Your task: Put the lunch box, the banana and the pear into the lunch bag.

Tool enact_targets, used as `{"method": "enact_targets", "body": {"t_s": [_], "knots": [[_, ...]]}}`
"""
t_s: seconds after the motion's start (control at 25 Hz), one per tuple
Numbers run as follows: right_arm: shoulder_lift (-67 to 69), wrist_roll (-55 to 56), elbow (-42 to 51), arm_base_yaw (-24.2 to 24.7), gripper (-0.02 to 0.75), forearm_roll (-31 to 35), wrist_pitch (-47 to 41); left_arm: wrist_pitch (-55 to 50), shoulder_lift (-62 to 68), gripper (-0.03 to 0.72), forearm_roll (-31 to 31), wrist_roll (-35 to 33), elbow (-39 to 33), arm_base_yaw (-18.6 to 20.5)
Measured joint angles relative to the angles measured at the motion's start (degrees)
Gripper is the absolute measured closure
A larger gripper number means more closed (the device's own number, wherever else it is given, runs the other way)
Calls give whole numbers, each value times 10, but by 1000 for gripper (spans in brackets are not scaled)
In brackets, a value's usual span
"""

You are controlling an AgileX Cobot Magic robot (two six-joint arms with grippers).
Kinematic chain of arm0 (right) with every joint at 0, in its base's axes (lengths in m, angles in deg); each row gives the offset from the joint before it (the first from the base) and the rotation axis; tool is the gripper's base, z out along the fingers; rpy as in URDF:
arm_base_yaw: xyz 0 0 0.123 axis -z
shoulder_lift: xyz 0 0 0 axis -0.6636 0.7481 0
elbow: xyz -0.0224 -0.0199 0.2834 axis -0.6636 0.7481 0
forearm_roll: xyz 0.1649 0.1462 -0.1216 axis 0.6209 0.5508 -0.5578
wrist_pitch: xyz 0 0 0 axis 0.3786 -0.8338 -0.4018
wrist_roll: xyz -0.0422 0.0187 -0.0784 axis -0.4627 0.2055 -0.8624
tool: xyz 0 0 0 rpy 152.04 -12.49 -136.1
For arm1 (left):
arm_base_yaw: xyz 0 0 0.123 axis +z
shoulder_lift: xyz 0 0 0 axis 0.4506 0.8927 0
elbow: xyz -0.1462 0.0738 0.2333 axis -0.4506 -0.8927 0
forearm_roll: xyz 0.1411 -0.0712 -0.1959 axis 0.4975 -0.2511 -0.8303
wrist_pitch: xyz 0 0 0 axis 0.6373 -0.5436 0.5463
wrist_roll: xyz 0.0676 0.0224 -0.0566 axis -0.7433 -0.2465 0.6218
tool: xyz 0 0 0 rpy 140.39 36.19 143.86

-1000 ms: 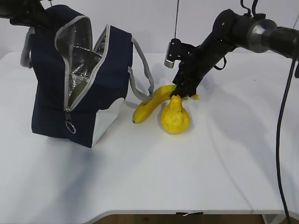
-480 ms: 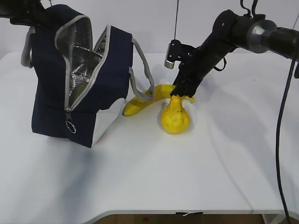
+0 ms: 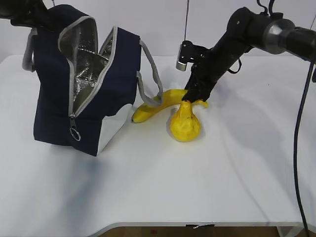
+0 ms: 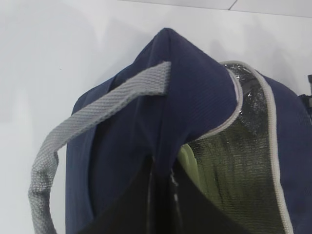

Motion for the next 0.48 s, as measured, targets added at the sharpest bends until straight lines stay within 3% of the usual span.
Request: {"method": "enact_targets", "body": {"t_s": [0.48], "knots": [[-23,8,-2,81,429,28,-10,2,0,694,-6,0,0,0]]}}
